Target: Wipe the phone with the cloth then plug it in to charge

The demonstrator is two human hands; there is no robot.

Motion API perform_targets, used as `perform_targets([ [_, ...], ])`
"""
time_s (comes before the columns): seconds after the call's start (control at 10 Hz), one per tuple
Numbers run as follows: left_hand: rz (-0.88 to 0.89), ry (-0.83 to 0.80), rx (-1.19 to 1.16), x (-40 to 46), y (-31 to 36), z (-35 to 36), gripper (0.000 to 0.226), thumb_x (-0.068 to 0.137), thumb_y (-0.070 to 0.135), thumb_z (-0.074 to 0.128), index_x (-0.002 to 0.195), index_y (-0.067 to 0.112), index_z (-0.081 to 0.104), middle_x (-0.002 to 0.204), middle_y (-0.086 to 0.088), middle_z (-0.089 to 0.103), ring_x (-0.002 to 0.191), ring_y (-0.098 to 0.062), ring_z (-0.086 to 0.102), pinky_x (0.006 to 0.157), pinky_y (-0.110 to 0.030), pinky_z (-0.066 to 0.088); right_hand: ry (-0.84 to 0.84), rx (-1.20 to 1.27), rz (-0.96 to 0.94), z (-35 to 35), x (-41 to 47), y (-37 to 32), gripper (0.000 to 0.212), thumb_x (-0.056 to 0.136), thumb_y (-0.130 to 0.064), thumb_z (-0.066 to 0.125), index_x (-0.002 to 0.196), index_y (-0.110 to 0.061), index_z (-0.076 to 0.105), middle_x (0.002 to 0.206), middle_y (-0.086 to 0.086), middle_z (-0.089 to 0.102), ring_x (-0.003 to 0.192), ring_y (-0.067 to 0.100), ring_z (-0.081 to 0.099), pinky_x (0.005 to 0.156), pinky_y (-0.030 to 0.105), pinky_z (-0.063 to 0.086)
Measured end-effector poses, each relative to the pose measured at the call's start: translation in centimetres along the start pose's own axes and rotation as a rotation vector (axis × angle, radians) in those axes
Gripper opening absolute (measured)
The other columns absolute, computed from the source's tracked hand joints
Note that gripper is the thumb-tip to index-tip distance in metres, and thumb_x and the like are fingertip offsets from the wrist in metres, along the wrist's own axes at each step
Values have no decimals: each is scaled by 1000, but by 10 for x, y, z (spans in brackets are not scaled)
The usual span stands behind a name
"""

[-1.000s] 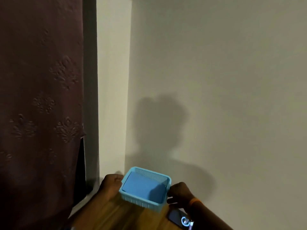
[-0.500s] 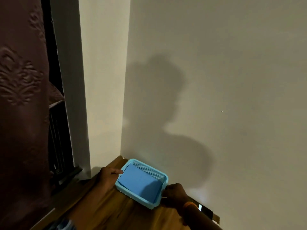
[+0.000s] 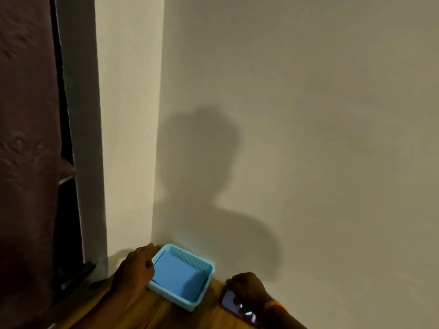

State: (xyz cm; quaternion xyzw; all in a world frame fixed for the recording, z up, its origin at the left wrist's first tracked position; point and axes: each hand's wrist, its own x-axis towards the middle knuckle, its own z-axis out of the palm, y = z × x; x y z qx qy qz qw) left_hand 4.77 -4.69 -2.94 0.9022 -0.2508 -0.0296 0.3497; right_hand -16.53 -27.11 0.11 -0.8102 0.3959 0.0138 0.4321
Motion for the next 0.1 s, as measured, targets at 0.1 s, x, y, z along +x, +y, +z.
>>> perform_targets([
  [0.1,223,103,199,-9,44,-29,53,87,18,58,138,31,55,133,10,62,113,-14,62,94,-29,51,82,-39,-56,-70,-39,-13,19,91,-39,66,87,-20,68,75,2,66,67,18,65,57,28,56],
])
